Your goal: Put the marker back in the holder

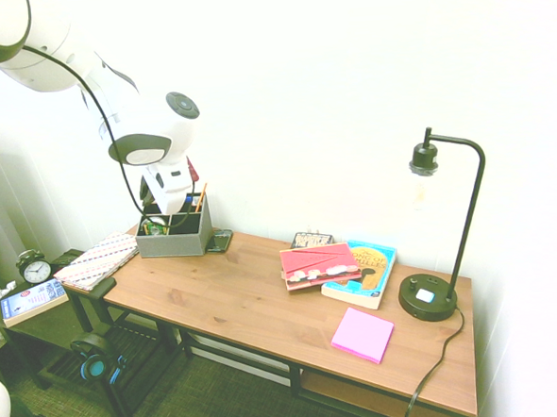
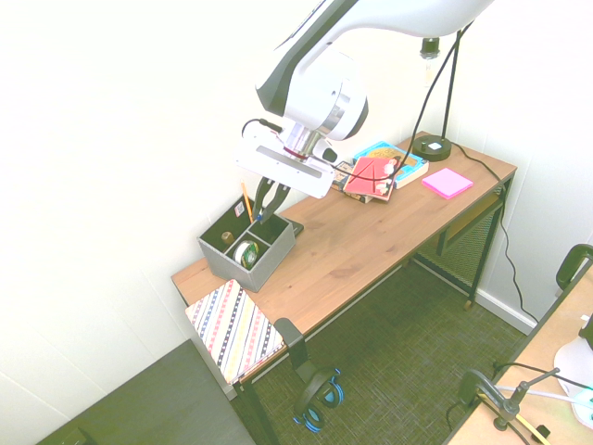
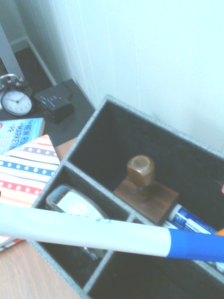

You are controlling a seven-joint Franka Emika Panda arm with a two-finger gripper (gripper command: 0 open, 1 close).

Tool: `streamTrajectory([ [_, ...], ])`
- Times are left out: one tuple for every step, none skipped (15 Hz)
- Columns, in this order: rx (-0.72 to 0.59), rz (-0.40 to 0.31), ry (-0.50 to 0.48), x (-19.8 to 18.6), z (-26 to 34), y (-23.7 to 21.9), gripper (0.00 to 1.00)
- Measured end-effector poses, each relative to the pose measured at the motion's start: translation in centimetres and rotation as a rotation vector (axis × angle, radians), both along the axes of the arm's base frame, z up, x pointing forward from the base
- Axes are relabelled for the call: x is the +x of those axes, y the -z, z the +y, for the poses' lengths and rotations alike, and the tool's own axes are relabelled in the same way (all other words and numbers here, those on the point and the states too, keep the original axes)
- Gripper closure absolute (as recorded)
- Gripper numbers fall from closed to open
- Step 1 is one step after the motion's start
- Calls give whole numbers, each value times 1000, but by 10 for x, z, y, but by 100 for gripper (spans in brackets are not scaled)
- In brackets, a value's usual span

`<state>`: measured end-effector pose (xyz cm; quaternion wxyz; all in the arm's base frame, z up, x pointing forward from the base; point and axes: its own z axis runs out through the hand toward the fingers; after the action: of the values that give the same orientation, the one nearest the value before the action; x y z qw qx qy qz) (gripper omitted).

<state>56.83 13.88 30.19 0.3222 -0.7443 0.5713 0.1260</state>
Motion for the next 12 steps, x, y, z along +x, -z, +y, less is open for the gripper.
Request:
streamTrajectory([
  [12,0,-5,-1,2,1,100],
  [21,1,-6,-2,4,2,100],
  [29,1,-5,-2,5,4,100],
  [33,2,-5,0,4,8,100],
  [37,3,-4,5,3,13,100],
  [42,1,-6,13,5,18,100],
  [49,-3,-13,23,5,24,100],
  [57,-4,-23,31,6,30,100],
  [65,2,-33,38,5,39,100],
  [69,5,-40,44,4,49,0],
  [70,6,-47,48,3,57,0],
  [72,-2,-53,52,3,61,0],
])
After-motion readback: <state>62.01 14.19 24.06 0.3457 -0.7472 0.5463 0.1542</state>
